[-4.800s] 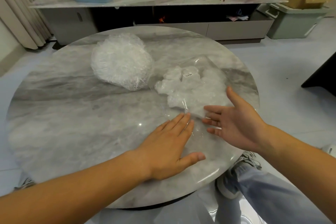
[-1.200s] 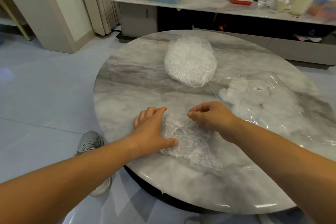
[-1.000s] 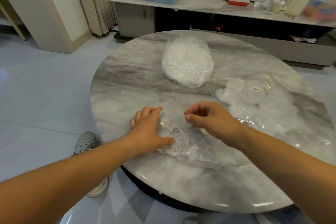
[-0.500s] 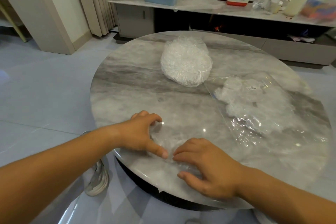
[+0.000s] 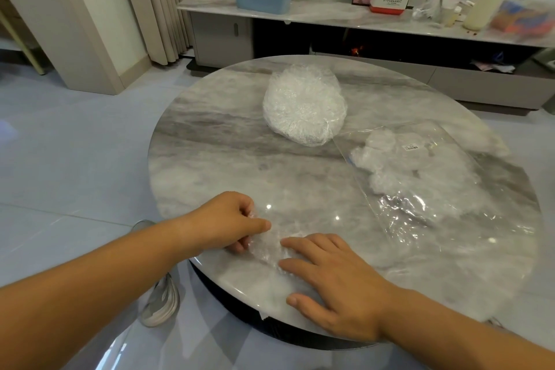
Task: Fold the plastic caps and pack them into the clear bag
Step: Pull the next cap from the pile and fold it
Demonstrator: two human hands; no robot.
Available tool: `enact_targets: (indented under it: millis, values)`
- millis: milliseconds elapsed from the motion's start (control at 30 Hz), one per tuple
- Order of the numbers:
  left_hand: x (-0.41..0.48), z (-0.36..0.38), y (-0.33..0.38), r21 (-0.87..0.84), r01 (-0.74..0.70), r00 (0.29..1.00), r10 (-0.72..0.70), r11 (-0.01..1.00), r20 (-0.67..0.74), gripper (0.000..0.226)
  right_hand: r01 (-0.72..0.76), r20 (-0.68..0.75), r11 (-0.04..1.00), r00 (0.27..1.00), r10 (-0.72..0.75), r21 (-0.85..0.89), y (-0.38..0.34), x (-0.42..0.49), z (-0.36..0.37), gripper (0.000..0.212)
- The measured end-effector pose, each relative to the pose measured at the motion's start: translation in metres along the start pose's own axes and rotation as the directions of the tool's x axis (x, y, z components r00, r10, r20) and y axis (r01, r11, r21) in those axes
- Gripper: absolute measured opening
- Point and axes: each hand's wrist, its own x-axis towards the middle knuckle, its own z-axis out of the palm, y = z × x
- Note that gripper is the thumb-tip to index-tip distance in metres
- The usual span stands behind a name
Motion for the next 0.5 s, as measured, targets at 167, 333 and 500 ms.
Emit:
enact_targets:
  millis: [167, 333, 500]
  values:
    - [-0.012, 0.019, 0.012, -0.354, -0.044, 0.985, 0.1, 0.934, 0.141, 0.016, 0.021, -0.027, 1.0, 0.999, -0.021, 0.003, 0.001, 0.0, 0.0, 0.052]
    - [-0.012, 0.032, 0.002, -0.308, -0.063, 0.98, 0.117, 0.949, 0.159, 0.019, 0.065, -0.195, 0.991, 0.98, -0.042, 0.113, 0.013, -0.012, 0.001, 0.04]
    - [-0.009, 0.032, 0.0, -0.277, -0.062, 0.966, 0.127, 0.959, 0.224, 0.031, 0.06, -0.352, 0.996, 0.936, -0.031, 0.072, 0.017, -0.02, -0.007, 0.031]
